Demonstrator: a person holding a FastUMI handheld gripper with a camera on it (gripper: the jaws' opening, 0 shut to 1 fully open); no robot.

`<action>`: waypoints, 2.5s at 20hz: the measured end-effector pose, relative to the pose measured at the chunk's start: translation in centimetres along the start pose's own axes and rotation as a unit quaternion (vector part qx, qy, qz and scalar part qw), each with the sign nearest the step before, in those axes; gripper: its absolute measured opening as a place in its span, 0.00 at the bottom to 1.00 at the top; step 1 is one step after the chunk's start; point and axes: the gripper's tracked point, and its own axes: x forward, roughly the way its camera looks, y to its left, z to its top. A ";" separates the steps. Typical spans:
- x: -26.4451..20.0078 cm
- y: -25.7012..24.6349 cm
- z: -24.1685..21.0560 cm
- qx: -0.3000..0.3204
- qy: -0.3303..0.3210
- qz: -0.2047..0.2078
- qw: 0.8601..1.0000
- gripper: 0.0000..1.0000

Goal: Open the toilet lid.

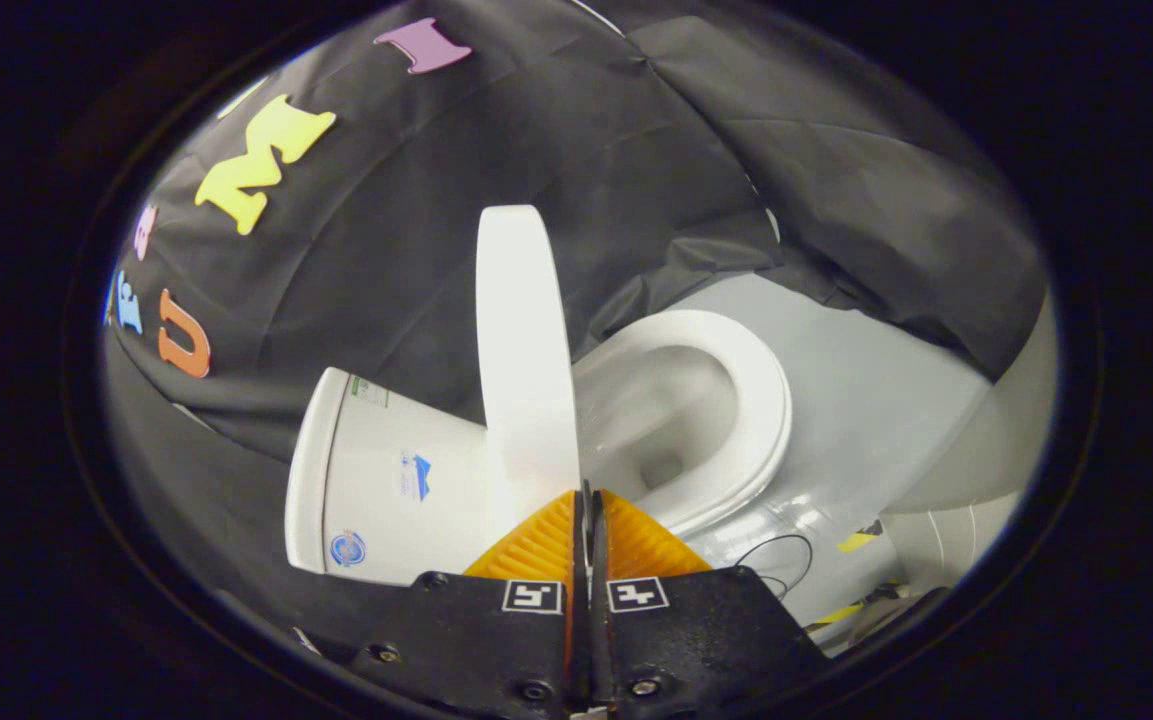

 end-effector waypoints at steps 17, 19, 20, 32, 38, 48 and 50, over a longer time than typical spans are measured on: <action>-1.8 7.6 -1.9 -0.091 -0.014 0.002 0.996 0.06; -2.0 8.0 -2.0 -0.089 -0.013 0.005 0.996 0.06; -2.1 8.3 -2.0 -0.090 -0.013 0.005 0.996 0.06; -2.0 12.6 -3.8 -0.162 -0.024 -0.017 0.986 0.08; -2.2 14.5 -5.1 -0.190 -0.030 -0.029 0.981 0.08; -2.1 17.4 -6.9 -0.239 -0.031 -0.037 0.970 0.08; -1.8 18.4 -7.6 -0.251 -0.029 -0.041 0.967 0.08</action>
